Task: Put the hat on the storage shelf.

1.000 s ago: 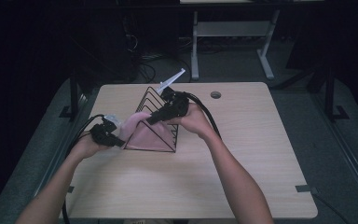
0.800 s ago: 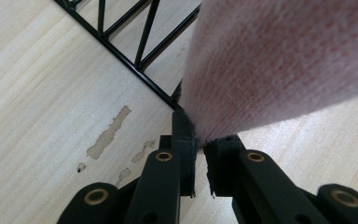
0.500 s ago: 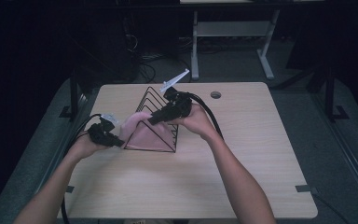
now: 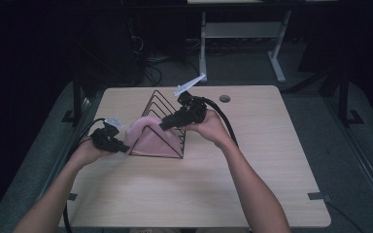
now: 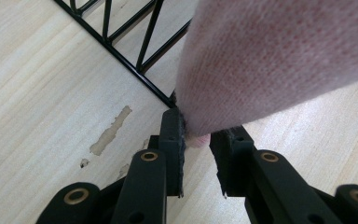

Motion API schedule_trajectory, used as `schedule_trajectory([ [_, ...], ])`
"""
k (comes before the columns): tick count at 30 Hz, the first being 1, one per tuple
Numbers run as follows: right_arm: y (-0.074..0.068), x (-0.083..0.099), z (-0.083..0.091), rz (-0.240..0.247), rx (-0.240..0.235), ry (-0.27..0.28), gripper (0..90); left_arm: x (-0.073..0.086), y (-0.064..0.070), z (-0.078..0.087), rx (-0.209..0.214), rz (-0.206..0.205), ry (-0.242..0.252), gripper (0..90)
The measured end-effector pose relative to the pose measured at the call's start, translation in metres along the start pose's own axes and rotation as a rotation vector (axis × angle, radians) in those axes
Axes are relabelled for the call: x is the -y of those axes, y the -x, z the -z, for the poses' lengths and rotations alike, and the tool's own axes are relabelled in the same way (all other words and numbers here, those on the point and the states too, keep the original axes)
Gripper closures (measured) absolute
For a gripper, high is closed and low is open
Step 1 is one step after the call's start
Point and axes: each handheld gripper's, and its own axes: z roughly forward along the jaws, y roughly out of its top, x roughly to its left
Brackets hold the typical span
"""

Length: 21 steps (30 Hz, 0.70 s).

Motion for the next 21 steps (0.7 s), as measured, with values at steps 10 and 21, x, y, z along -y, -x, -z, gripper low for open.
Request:
schedule_trajectory([
  [10, -0.003, 0.006, 0.013, -0.004, 0.018, 0.022, 60.8, 0.003, 0.003, 0.011, -0.004, -0.001, 0.024, 70.2],
  [21, -0.001, 0.015, 0.031, -0.03, 0.027, 0.028, 55.1, 0.002, 0.004, 0.012, 0.004, -0.007, 0.027, 66.4],
])
